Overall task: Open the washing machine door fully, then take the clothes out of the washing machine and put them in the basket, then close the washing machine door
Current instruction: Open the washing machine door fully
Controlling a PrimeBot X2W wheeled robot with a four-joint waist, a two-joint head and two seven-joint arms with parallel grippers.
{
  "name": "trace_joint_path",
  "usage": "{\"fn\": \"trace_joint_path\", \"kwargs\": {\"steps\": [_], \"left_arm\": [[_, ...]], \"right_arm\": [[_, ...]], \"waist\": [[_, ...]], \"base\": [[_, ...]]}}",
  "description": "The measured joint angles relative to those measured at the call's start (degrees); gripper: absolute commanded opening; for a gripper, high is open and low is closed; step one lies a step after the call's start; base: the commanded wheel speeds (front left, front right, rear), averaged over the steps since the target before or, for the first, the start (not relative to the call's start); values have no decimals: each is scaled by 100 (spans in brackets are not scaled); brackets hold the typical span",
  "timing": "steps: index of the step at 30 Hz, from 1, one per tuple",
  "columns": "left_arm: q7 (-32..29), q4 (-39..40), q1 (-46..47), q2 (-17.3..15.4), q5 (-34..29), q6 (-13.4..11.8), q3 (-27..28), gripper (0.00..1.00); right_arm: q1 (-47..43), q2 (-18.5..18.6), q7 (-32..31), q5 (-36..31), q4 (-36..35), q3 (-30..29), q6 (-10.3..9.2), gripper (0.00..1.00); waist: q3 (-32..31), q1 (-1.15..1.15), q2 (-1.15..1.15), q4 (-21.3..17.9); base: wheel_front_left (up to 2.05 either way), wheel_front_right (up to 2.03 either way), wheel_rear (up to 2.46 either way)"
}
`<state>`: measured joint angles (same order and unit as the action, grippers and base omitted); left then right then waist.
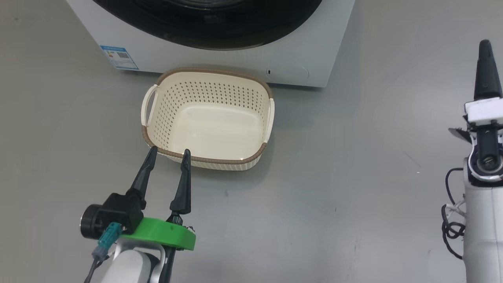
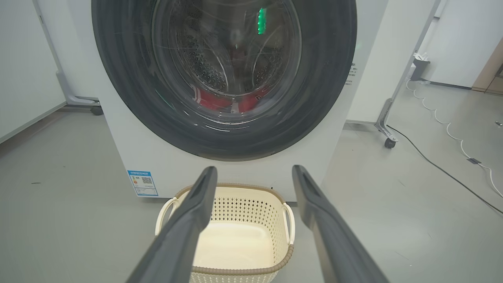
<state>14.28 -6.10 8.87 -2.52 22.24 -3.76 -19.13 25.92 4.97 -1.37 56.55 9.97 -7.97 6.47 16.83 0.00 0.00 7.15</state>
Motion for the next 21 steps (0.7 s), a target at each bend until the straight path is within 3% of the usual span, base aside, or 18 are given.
{"fn": "trace_joint_path", "kwargs": {"steps": [4, 16, 21], "left_arm": [[0, 121, 187, 1, 153, -53, -14, 100], [16, 286, 642, 15, 218, -105, -243, 100], [18, 291, 688, 23, 305, -118, -352, 100]], "right_arm": [[422, 90, -296, 413, 10, -258, -15, 0], [1679, 749, -1059, 661, 100, -388, -283, 0], [2126, 750, -1407, 878, 220, -256, -376, 0]], "waist": [[235, 0, 0, 92], [933, 0, 0, 398], [1178, 0, 0, 543]], "base": [[0, 0, 0], [0, 0, 0], [0, 0, 0]]}}
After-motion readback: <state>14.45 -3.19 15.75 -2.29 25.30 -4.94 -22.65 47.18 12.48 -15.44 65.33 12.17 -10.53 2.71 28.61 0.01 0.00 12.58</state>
